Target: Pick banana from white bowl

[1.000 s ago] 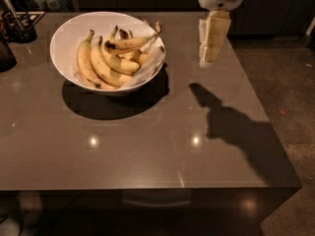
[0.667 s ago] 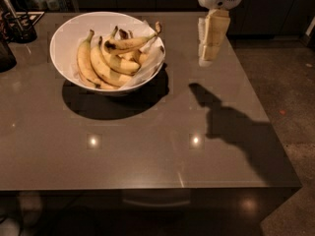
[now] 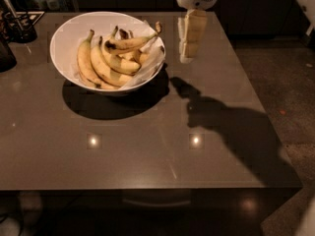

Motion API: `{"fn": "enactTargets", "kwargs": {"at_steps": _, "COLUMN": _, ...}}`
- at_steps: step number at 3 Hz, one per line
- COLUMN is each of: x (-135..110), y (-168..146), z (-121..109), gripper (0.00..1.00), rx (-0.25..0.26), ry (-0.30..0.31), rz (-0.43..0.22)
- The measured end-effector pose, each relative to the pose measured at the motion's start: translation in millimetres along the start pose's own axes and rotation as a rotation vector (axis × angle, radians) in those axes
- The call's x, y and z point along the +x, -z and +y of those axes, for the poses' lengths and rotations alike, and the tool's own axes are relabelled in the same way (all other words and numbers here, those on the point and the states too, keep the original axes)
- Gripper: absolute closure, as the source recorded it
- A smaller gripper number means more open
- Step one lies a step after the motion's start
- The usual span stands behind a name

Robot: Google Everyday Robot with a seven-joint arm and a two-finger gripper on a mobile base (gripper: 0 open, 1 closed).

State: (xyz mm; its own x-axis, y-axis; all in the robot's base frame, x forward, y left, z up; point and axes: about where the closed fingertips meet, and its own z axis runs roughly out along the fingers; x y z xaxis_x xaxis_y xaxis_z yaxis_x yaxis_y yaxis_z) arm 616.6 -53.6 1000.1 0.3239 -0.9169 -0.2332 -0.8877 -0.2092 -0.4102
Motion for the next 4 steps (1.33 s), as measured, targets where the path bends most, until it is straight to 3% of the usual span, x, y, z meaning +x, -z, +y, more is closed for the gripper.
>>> {"fn": "enactTargets", "kwargs": {"at_steps": 2, "x": -43.7, "y": -40.3, "z": -49.1, "gripper": 0.00, "rx": -0.051, "ry": 0.140, "rz": -0.056}}
{"fn": "enactTargets", "kwargs": {"at_steps": 3, "x": -65.5, "y": -58.5, "z": -58.6, "gripper": 0.04, "rx": -0.078, "ry": 0.194, "rz": -0.079}}
{"fn": "enactTargets", "kwargs": {"at_steps": 4, "x": -79.6, "y": -69.7, "z": -64.9, "gripper": 0.19, "rx": -0.091, "ry": 0.228, "rz": -0.093}}
